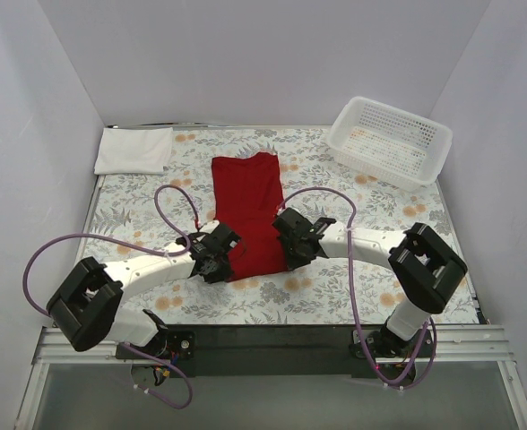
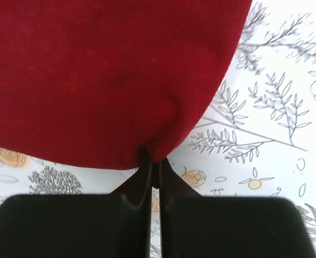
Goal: Fold and stack the t-shirts
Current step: Fold the tshirt
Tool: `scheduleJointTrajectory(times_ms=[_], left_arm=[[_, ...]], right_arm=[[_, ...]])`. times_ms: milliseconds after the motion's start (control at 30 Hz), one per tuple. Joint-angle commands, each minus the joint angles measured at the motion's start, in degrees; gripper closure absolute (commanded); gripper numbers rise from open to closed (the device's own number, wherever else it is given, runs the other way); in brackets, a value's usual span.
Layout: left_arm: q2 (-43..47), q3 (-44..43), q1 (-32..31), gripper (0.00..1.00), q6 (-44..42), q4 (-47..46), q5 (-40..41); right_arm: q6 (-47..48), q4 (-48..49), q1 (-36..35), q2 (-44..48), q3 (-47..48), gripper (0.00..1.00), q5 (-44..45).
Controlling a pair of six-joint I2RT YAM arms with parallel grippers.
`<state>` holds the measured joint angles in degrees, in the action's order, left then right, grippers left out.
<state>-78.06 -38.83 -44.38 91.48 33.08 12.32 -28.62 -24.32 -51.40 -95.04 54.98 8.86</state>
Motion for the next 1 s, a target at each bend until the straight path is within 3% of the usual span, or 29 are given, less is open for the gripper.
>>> scheduleJointTrajectory(times_ms=[0,67,233,300,400,533,700,800,967], left_arm=[[4.05,1.56,-2.45,1.0,0.88,7.78,-7.12],[7.29,3.05,-5.09,1.0,4.47,10.32,-11.69],[13.01,4.29,-22.56,1.0,17.12,19.55,-17.76],[16.26,2.02,-31.06,1.0,24.92,24.3,-20.4],[19.34,-3.5,-36.03,1.0,29.53,30.36,-21.37],[19.97,-10.46,-34.56,1.0,24.83,36.07,-14.18],[18.47,-11.62,-15.0,1.0,8.83,30.65,-14.42],[16.02,-14.77,-8.2,1.0,2.49,27.66,-13.99],[12.24,-21.11,-4.67,1.0,-1.74,24.58,-11.26]], right_arm=[[1.11,-11.97,-3.96,-1.21,-5.92,0.99,-4.19],[0.41,-14.87,-6.16,2.3,-7.77,0.99,-6.48],[-5.21,-23.57,-17.67,11.79,-13.05,0.99,-14.82],[-6.97,-28.58,-22.77,17.51,-13.23,0.99,-19.55],[-9.26,-34.21,-24.54,25.15,-10.34,0.99,-22.22],[-5.23,-41.68,-18.93,28.43,0.19,0.99,-16.0],[5.67,-42.13,-6.01,24.83,10.73,0.99,-10.55],[9.0,-42.04,-2.49,21.66,14.53,0.99,-9.39],[12.09,-42.04,1.12,17.53,22.7,0.99,-10.09]])
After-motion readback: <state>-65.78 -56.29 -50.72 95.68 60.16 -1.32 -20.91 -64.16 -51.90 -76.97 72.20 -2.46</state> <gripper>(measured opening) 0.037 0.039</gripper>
